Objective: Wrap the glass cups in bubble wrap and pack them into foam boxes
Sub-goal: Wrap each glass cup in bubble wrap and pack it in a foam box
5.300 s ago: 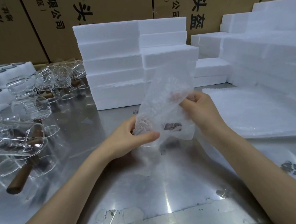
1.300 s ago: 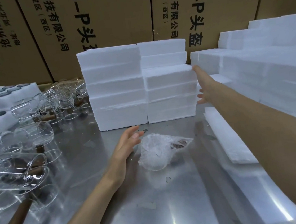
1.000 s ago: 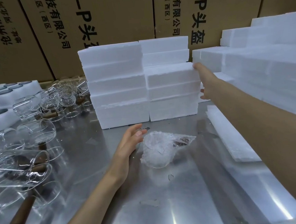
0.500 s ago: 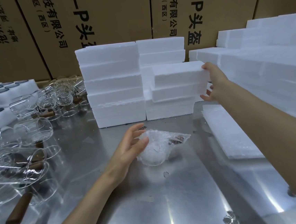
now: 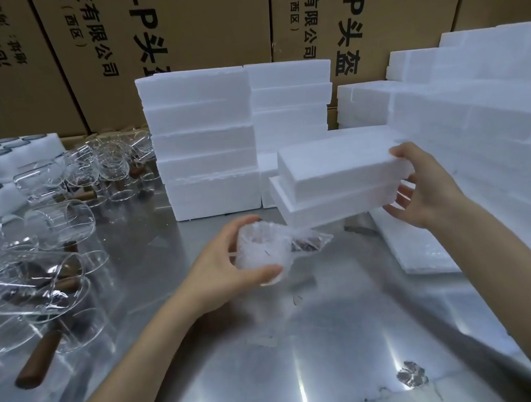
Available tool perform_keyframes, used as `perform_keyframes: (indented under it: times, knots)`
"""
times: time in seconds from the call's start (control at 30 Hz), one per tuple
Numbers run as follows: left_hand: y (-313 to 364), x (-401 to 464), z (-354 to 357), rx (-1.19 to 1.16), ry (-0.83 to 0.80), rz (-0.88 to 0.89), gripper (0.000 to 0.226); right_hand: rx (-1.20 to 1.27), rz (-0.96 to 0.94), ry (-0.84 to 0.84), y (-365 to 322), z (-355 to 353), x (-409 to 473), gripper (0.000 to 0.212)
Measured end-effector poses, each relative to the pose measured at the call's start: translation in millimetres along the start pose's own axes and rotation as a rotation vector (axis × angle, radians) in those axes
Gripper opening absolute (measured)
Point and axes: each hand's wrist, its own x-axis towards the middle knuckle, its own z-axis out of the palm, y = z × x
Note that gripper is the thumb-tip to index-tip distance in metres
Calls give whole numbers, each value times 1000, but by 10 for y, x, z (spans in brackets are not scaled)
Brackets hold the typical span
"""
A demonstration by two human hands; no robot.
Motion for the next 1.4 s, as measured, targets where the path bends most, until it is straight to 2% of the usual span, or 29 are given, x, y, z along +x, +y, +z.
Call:
perform_keyframes:
  times: [0.1, 0.2, 0.3, 0.37, 0.47, 0.5, 0.63, 0.77, 0.9, 1.07, 1.3, 1.4]
  knots:
    - [56, -13, -195, -232, 126, 38, 72, -15, 15, -2, 129, -35, -18, 43]
    - [82, 2, -344, -478, 251, 50, 61, -136, 22, -77, 178, 12, -55, 38]
    - [82, 17, -399, -529, 330, 50, 53, -274, 70, -148, 258, 113, -107, 45]
    - [72, 26, -406, -539, 369, 45, 55, -375, 85, -201, 347, 194, -152, 43]
    - [67, 34, -405, -545, 415, 48, 63, -510, 71, -265, 505, 264, -198, 51]
    - [71, 37, -405, -541, 432, 54, 65, -497, 47, -271, 529, 273, -207, 50]
    - [101, 29, -401, -529, 525, 106, 72, -275, -6, -241, 483, 267, -245, 22]
    - [145, 8, -326, -472, 635, 193, 67, -105, 48, -229, 416, 200, -248, 20]
    - [104, 22, -129, -239, 487, 153, 66, 114, 151, -260, 415, 154, -252, 31]
    - [3, 88, 68, 119, 282, 75, 74, 117, 181, -238, 495, 191, -267, 33]
    - [-51, 122, 84, 217, 231, -27, 74, -13, 127, -177, 523, 234, -280, 27]
    - [-68, 104, 46, 173, 156, -71, 83, -24, 90, -130, 558, 257, -273, 30]
